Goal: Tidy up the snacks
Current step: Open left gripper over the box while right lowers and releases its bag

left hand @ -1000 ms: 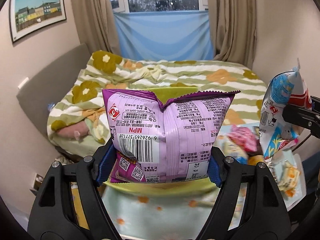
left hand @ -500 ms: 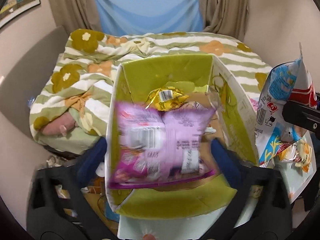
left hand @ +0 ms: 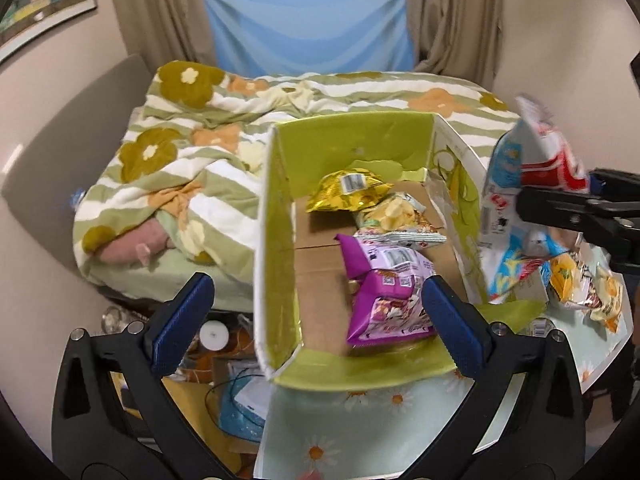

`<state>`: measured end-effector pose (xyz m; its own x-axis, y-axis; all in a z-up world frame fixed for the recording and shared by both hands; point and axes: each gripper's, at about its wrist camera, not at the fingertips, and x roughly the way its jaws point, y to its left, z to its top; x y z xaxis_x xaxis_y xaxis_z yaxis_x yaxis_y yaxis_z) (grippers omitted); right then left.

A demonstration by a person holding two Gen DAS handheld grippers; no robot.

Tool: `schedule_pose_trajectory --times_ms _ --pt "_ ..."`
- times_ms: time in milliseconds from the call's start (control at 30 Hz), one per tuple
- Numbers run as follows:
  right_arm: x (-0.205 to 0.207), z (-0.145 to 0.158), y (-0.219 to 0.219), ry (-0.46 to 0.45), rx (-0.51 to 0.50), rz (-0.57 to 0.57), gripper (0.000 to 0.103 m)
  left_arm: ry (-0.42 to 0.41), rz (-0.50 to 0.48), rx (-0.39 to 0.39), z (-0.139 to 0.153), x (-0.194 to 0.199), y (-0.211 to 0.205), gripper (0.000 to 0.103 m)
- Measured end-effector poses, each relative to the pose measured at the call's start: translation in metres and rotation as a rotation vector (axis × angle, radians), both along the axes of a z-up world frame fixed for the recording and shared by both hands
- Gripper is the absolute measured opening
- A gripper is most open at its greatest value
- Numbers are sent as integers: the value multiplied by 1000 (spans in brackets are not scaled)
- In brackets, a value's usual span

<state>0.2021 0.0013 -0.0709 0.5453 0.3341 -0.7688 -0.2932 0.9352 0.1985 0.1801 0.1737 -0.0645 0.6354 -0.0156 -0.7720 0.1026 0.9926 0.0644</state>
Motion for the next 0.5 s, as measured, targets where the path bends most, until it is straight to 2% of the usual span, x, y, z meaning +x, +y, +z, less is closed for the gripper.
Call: schedule_pose_trajectory --times_ms 267,333,367,400,467,500 --pt "18 -16 22 59 2 78 56 -6 89 -8 4 -8 17 103" --pt "21 -24 22 79 1 89 60 -4 105 -10 3 -9 18 103" --pt "21 -25 21 80 5 86 68 0 111 -11 1 -10 18 103" --pt "21 -27 19 73 13 79 84 4 115 -10 0 -11 17 103" --pt "18 -27 15 52 37 71 103 14 119 -8 -4 -14 16 103" --pt "15 -27 14 47 46 72 103 18 119 -8 -5 -15 16 103"
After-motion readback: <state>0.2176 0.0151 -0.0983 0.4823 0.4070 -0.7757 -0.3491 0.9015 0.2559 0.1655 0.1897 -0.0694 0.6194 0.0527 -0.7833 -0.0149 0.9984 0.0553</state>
